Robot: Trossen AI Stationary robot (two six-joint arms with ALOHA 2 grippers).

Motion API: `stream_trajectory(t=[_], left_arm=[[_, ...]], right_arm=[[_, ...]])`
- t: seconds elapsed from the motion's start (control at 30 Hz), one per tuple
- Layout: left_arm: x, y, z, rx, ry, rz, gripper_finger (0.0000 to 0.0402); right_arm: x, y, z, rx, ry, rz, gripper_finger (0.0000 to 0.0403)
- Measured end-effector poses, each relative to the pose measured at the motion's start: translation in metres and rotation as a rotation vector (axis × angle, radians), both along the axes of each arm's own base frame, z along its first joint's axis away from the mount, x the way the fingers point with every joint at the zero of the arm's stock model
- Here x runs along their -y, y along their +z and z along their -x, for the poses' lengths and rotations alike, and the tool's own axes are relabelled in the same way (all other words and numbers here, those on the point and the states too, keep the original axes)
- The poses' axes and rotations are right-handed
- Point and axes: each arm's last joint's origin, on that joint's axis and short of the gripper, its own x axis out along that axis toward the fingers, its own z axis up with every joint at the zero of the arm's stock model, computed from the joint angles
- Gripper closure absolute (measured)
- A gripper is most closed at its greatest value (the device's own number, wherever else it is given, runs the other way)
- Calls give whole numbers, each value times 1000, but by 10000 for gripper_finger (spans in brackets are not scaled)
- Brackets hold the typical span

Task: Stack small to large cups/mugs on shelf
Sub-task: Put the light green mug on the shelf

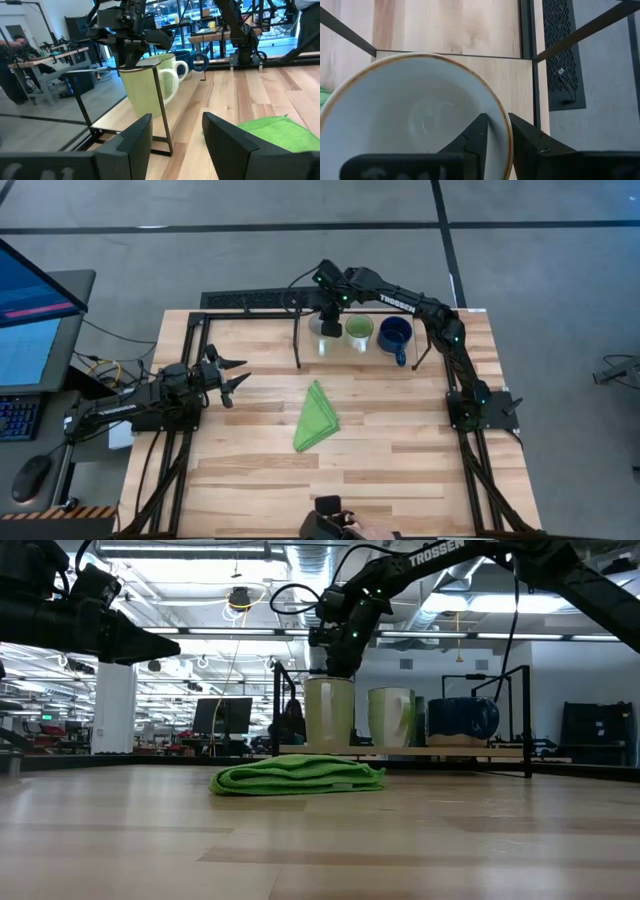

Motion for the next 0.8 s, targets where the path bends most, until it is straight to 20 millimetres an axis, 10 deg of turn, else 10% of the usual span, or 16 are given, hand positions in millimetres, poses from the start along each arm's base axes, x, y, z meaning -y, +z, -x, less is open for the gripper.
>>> stream_trajectory(t=[0.8], left_arm=[[0,0,0,0,0,0,235]], right_arm=[[-1,1,0,-40,-43,77,310]])
